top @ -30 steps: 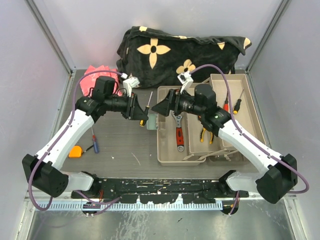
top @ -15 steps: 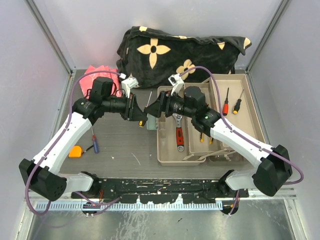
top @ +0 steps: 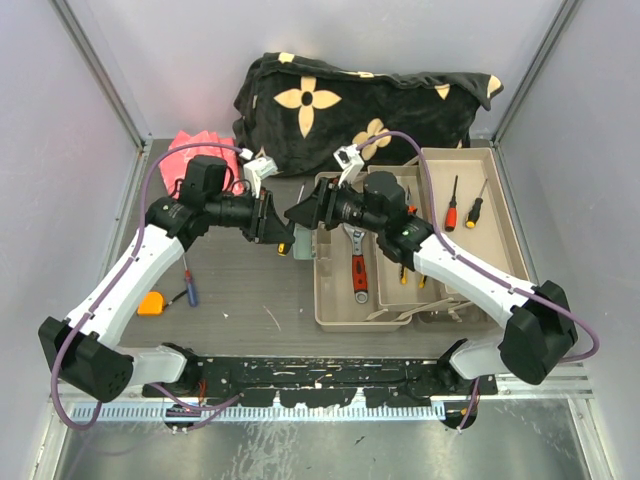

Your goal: Pack the tool kit

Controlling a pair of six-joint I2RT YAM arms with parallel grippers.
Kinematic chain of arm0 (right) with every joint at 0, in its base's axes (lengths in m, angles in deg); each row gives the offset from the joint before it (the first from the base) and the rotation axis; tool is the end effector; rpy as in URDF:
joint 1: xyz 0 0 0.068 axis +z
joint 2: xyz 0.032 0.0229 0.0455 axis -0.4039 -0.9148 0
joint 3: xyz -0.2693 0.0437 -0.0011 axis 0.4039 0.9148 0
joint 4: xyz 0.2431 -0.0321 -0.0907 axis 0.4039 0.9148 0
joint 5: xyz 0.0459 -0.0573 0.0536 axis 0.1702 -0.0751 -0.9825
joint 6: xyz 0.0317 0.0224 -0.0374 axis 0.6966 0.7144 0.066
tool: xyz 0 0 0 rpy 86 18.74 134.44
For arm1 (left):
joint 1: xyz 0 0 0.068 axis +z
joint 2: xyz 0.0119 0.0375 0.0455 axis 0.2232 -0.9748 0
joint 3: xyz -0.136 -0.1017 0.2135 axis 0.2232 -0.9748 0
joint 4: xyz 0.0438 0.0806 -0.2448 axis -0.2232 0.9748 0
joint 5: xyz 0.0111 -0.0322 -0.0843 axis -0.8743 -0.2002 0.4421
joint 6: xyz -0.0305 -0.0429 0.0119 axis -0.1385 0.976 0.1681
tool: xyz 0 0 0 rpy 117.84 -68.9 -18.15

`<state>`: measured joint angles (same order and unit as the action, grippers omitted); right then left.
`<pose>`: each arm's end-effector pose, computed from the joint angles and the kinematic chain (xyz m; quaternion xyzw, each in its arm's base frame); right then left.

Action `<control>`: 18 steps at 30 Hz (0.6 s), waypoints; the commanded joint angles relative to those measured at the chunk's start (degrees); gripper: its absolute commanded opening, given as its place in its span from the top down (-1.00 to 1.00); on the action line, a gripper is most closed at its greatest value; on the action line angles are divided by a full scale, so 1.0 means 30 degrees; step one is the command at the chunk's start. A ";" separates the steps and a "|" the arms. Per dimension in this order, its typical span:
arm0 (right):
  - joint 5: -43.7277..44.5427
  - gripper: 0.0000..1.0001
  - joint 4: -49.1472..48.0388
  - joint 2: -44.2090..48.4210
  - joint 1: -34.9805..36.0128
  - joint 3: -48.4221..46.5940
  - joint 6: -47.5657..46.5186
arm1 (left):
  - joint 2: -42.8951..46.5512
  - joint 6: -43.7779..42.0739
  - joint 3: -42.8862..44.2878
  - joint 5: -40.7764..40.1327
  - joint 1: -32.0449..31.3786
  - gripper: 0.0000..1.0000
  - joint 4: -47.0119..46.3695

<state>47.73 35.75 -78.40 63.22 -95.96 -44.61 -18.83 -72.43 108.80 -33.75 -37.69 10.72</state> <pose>0.2419 0.2156 0.3426 -0.1406 0.7353 0.5095 0.4241 0.2307 -0.1345 0.3667 0.2789 0.7958 -0.4524 0.2904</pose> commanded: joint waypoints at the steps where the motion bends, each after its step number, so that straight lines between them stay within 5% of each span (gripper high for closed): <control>1: -0.0160 -0.20 -0.1611 -0.0028 0.0278 -0.0590 0.0343 | 0.0748 -0.0292 0.0260 0.0652 -0.0084 1.00 -0.0453; 9: -0.0195 -0.08 -0.1688 -0.0145 0.0549 -0.0589 0.0427 | 0.0619 -0.0471 0.0318 0.0528 -0.0113 1.00 -0.0361; 18: -0.0483 0.92 -0.1660 -0.0469 0.0581 -0.0682 0.0588 | 0.0652 -0.0442 0.0388 0.0098 -0.0113 1.00 -0.0362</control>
<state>46.80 33.28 -79.32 64.70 -95.99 -42.93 -18.81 -72.89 108.80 -34.38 -37.69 11.22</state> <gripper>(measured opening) 0.196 0.217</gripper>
